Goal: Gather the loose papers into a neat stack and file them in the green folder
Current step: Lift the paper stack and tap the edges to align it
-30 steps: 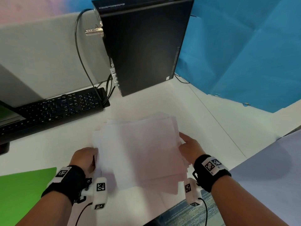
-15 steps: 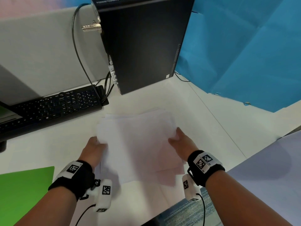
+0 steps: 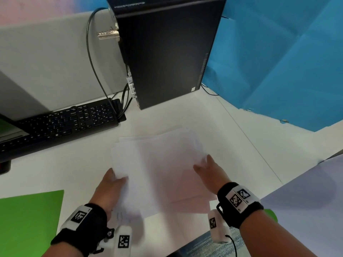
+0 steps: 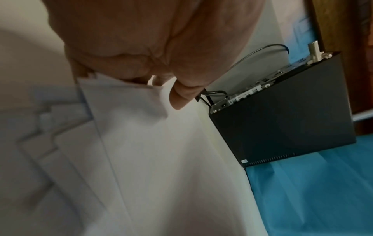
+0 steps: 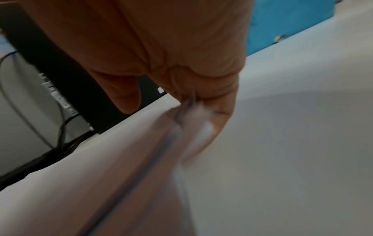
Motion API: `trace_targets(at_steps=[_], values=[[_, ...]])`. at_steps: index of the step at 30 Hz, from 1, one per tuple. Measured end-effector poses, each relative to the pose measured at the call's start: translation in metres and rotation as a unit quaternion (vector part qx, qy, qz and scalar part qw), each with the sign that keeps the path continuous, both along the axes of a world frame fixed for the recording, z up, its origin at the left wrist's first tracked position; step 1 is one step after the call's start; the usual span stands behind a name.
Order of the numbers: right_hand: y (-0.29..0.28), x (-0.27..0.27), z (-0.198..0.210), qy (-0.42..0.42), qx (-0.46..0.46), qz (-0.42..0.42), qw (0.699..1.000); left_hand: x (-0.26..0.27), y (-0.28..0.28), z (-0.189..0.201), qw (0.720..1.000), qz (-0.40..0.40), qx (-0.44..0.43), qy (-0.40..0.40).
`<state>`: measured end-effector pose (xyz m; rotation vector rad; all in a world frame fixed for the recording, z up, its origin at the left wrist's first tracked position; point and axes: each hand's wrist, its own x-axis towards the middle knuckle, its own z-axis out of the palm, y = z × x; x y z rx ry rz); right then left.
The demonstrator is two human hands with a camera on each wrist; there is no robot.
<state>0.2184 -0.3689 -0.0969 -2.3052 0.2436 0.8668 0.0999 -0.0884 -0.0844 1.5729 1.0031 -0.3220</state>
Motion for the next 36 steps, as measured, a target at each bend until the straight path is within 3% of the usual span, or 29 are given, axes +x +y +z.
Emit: trace_targets(at_steps=[8, 15, 19, 22, 27, 32, 36], values=[[-0.007, -0.011, 0.001, 0.027, -0.006, 0.028, 0.999, -0.006, -0.003, 0.002, 0.999, 0.023, 0.034, 0.021], [-0.013, -0.003, 0.001, -0.003, 0.008, 0.027, 1.0, 0.001, 0.015, -0.011, 0.99, -0.059, 0.118, 0.056], [-0.017, 0.005, 0.0, 0.022, 0.061, 0.0, 0.998, 0.003, 0.023, -0.006, 0.991, -0.096, 0.045, 0.081], [-0.026, 0.007, 0.0, -0.002, 0.052, -0.002, 0.999, 0.003, 0.028, -0.005, 0.99, -0.098, -0.007, 0.103], [-0.012, 0.017, -0.006, -0.017, 0.061, 0.013, 0.998, 0.021, 0.019, -0.009, 0.997, 0.033, -0.065, 0.024], [-0.018, 0.026, -0.009, -0.03, 0.094, -0.032, 0.995, 0.028, 0.014, -0.013, 0.998, 0.058, -0.035, 0.015], [-0.02, 0.028, -0.011, -0.019, 0.106, -0.049, 0.993, 0.028, 0.008, -0.011, 0.992, 0.084, -0.07, -0.055]])
